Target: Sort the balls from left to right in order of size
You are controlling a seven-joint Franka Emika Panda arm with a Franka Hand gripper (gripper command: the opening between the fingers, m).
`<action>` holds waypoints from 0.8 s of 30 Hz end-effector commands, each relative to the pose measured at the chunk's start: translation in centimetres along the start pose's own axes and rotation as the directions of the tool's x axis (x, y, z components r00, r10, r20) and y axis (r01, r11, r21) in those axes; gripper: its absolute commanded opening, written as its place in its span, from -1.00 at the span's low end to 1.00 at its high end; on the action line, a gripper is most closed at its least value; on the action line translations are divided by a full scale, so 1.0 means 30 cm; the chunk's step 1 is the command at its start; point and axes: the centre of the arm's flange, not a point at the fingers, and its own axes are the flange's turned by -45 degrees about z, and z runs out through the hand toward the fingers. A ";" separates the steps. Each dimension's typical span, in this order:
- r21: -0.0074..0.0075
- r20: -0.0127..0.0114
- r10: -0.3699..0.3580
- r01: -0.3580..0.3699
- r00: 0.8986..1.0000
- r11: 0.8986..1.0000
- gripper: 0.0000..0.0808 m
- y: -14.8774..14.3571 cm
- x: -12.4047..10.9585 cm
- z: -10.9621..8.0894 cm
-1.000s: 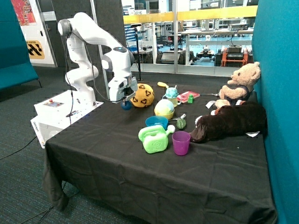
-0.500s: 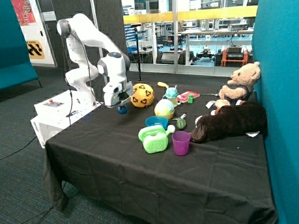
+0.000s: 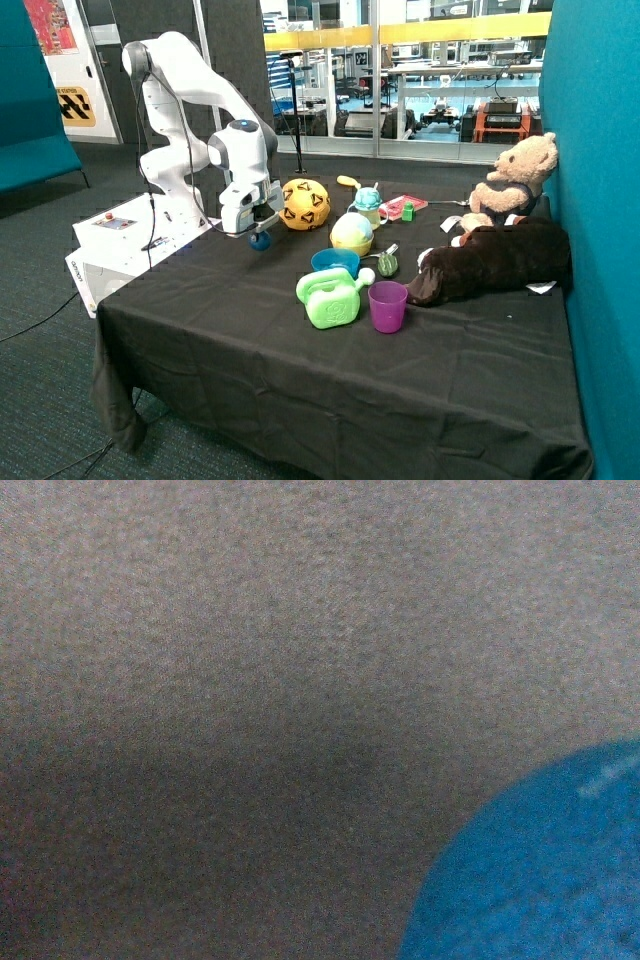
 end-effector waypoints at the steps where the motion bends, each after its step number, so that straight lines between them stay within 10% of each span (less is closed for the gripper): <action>1: 0.005 0.003 -0.011 0.011 1.000 1.000 -1.00 -0.017 0.019 0.054; 24: 0.005 0.003 -0.003 0.003 1.000 1.000 -1.00 0.022 -0.015 0.105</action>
